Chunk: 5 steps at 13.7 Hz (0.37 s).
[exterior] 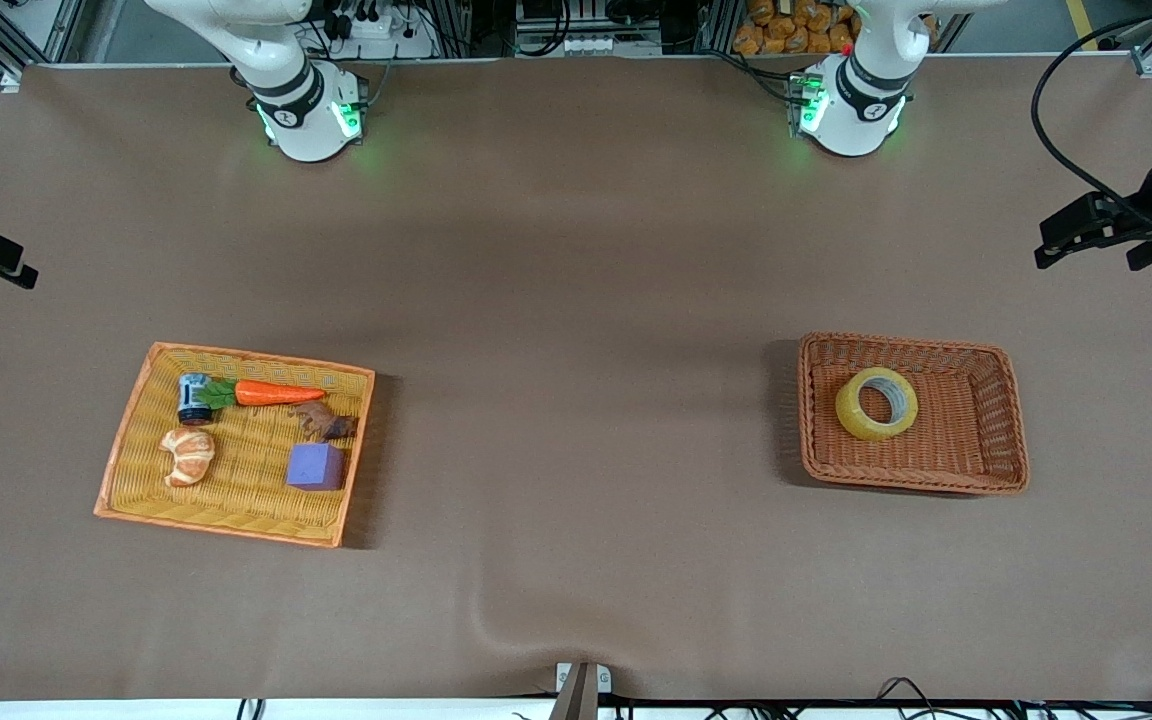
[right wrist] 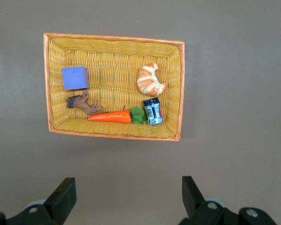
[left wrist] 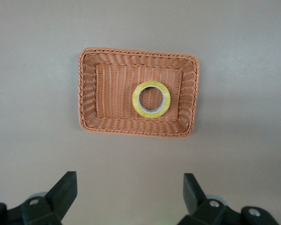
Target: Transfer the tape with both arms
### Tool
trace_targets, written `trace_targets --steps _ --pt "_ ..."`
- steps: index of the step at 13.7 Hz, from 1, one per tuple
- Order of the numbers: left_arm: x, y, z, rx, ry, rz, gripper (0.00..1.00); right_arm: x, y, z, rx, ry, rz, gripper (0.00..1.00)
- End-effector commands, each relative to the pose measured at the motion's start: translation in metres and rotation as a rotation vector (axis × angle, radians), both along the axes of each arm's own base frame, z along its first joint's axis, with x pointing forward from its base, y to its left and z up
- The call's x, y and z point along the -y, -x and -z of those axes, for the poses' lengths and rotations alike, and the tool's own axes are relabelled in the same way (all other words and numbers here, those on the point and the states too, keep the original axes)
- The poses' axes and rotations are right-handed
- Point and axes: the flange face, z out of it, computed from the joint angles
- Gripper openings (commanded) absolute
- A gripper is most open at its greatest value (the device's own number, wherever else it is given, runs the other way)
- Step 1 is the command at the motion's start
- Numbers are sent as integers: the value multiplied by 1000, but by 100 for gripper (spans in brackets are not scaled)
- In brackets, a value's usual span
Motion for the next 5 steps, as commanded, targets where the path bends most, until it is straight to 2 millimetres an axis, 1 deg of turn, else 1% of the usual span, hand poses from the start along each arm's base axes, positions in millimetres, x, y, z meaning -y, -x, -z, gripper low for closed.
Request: trace_targets --steps 1,3,5 --pt "9 4 -1 10 11 -15 100 1 2 -6 7 -9 1 100" --pt "16 6 -1 5 12 -12 100 1 2 -6 7 -9 1 100" --pt "17 5 -1 4 8 -10 100 1 2 -6 7 -9 1 100"
